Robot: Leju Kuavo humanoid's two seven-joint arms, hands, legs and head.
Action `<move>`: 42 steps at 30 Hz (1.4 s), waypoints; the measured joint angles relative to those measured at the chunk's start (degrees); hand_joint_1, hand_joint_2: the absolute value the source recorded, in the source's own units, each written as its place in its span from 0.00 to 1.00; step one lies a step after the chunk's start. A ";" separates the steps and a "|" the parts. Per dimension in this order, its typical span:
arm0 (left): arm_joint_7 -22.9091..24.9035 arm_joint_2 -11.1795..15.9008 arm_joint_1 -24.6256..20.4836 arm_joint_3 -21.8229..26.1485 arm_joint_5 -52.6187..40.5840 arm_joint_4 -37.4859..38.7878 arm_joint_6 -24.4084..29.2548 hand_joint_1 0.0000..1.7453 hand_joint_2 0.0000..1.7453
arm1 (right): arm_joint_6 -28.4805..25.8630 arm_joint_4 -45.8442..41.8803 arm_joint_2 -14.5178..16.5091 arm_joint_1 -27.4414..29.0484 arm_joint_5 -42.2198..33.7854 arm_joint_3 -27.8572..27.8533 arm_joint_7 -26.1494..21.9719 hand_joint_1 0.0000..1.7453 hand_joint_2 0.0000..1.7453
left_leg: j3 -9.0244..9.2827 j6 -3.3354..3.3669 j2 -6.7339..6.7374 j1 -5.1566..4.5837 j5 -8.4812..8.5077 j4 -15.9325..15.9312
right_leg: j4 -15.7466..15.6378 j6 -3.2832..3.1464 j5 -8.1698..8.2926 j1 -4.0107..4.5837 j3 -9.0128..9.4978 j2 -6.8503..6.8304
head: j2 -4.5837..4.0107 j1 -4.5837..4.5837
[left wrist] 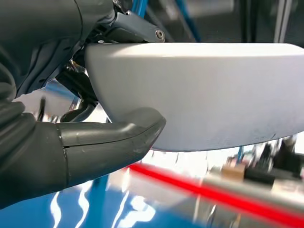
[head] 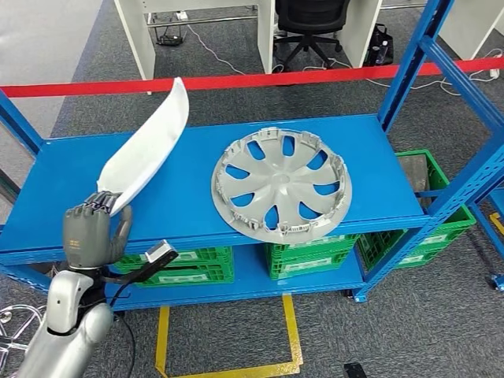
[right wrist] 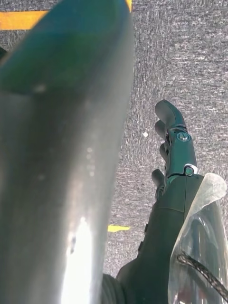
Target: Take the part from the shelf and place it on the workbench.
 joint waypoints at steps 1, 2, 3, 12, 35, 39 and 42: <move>-0.14 0.13 0.25 -0.49 -2.11 -4.08 1.53 1.00 1.00 | -0.11 0.00 0.00 0.00 -0.16 0.01 -0.12 0.00 0.00 | -0.01 0.00 0.00 0.00 0.00 0.00 | 0.00 0.00 0.00 0.00 -0.01 0.00 | 0.00 0.00; -0.02 0.29 0.36 -1.02 -3.83 -7.75 2.51 1.00 1.00 | -0.20 0.00 0.00 -0.02 -0.33 0.01 -0.20 0.00 0.00 | -0.02 0.00 0.00 0.00 0.00 0.00 | 0.00 0.00 0.00 0.00 -0.01 0.00 | 0.00 0.00; 0.15 0.47 0.42 -1.45 -4.73 -10.41 2.93 1.00 1.00 | -0.28 0.00 0.00 -0.02 -0.46 0.01 -0.21 0.00 0.00 | -0.02 0.00 0.00 0.00 0.00 0.00 | 0.00 0.00 0.00 0.00 -0.01 0.00 | 0.00 0.01; -3.64 0.52 1.67 -1.90 -5.52 -18.96 3.19 1.00 1.00 | -0.69 0.00 0.00 -0.03 -0.98 0.01 -0.19 0.00 0.00 | -0.02 0.00 0.00 0.00 0.00 0.00 | 0.00 0.00 0.00 0.00 -0.01 0.00 | 0.00 -0.01; -2.16 0.45 2.59 -1.07 -2.71 -22.26 3.19 1.00 1.00 | -1.22 0.00 0.00 -0.06 -1.54 0.01 0.07 0.00 0.00 | -0.02 0.00 0.00 0.00 0.00 0.00 | 0.00 0.00 0.00 0.00 -0.02 -0.01 | 0.00 0.00; -0.89 0.51 2.63 -1.16 -2.98 -21.94 3.19 1.00 1.00 | -1.25 0.00 0.01 -0.05 -1.69 0.01 -0.04 0.00 0.00 | -0.02 0.00 0.00 0.00 0.00 0.00 | 0.00 0.00 0.00 0.00 -0.01 -0.01 | 0.00 0.00; 0.53 0.92 3.00 -1.17 -4.20 -21.92 3.19 1.00 1.00 | -1.39 0.00 0.07 -0.04 -1.74 0.01 -0.06 0.00 0.00 | -0.02 0.00 0.00 0.00 0.00 0.00 | 0.00 0.00 0.00 0.00 -0.01 0.00 | 0.00 0.01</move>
